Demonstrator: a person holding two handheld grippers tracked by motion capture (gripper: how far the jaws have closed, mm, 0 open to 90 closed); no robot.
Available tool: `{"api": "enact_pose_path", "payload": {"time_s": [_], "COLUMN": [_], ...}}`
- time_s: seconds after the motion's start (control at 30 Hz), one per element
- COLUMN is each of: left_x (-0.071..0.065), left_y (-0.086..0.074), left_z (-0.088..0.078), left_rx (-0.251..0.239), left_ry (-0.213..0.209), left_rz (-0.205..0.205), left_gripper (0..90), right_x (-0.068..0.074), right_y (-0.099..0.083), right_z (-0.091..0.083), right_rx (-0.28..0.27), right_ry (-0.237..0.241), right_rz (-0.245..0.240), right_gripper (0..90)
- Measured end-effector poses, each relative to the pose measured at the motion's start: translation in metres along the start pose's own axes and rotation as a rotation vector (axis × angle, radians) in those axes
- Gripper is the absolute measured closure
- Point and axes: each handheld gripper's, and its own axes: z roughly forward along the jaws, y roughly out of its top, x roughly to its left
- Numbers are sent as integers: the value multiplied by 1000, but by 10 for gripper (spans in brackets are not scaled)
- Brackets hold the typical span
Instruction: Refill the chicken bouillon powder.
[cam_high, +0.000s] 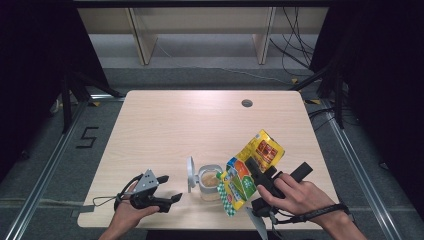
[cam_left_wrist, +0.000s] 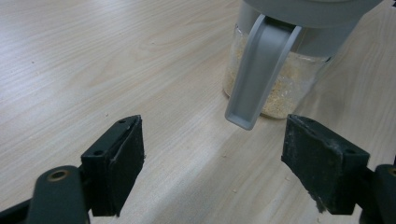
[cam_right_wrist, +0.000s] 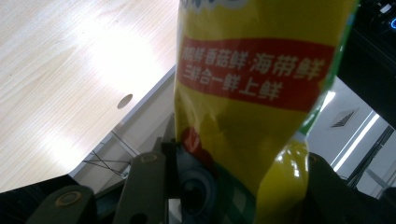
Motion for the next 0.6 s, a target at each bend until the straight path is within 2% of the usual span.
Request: {"api": "enact_pose_path", "payload": {"time_s": [0.17,0.2,0.23,0.27,0.3,0.5,0.6], "left_x": [0,1,1,3,2,1,2], "left_y": [0,1,1,1,0,0,0], "left_z": [0,0,0,-1,0,0,0], "left_rx": [7,6,6,29,27,18,28], "left_ry": [2,-8,-8,3,6,-2,6], "left_rz": [2,15,15,37,18,7,20], "left_gripper": [204,204,204,204,204,204,204], "right_x": [-1,-3,-3,-1,-1,-1,-1], "right_y": [-1,0,0,-1,-1,0,0], "right_z": [0,1,1,0,0,0,0], "right_rx": [-5,-27,-27,-6,-5,-8,-8], "right_ry": [10,4,4,8,10,9,11], "right_rz": [0,-36,-36,0,4,-3,-2], "right_gripper": [635,636,636,636,637,639,639]}}
